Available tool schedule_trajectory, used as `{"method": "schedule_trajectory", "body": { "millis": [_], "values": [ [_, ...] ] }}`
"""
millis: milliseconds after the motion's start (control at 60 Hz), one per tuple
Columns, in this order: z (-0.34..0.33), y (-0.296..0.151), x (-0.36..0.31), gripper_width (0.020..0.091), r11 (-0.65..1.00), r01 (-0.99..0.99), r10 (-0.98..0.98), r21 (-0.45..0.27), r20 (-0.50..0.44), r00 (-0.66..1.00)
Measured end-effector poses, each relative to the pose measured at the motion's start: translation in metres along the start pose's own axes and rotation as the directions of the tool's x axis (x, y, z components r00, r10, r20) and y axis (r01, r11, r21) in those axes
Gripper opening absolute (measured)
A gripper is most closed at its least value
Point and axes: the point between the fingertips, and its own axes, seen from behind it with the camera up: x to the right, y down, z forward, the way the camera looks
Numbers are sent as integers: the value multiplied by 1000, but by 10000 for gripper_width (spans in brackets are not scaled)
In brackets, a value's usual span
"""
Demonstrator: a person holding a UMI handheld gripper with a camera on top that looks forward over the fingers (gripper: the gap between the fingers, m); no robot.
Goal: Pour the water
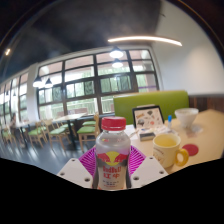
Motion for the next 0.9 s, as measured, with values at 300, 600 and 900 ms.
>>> {"method": "schedule_trajectory", "body": {
  "millis": [300,600,900],
  "values": [
    [37,-38,58,367,473,-876,879,-95,118,462],
    [45,-46,109,374,-196,-980,975,-21,106,-197],
    [36,-54,118,375,-400,-916,912,2,101,-398]
  ]
}}
